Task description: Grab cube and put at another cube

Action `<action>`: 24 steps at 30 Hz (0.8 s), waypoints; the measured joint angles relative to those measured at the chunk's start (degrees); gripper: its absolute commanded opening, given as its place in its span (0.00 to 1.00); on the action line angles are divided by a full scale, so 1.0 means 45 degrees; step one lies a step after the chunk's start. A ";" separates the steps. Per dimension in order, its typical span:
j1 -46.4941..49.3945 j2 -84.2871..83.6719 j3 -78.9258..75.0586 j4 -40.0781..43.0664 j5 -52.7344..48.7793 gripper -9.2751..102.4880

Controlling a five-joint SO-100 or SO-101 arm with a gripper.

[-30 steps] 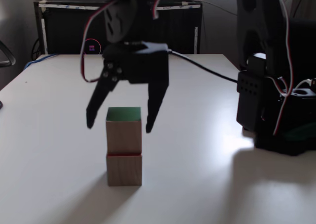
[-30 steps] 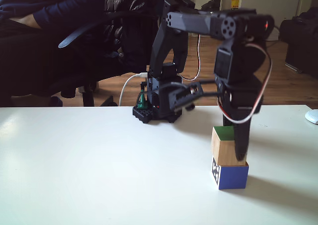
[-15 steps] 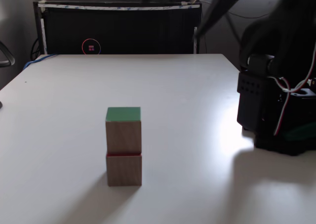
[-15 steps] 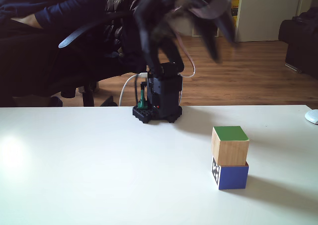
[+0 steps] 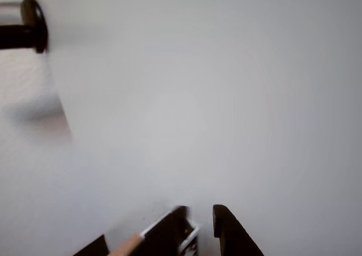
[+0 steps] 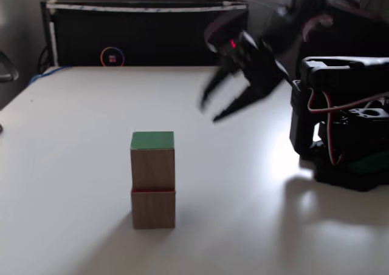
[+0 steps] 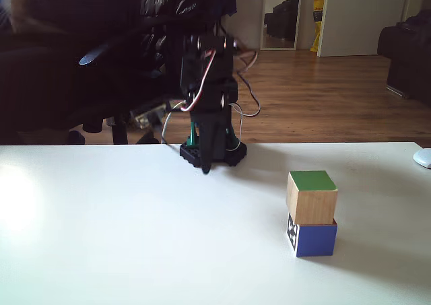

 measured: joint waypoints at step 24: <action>0.0293 0.0918 0.1484 0.0488 -0.0762 0.08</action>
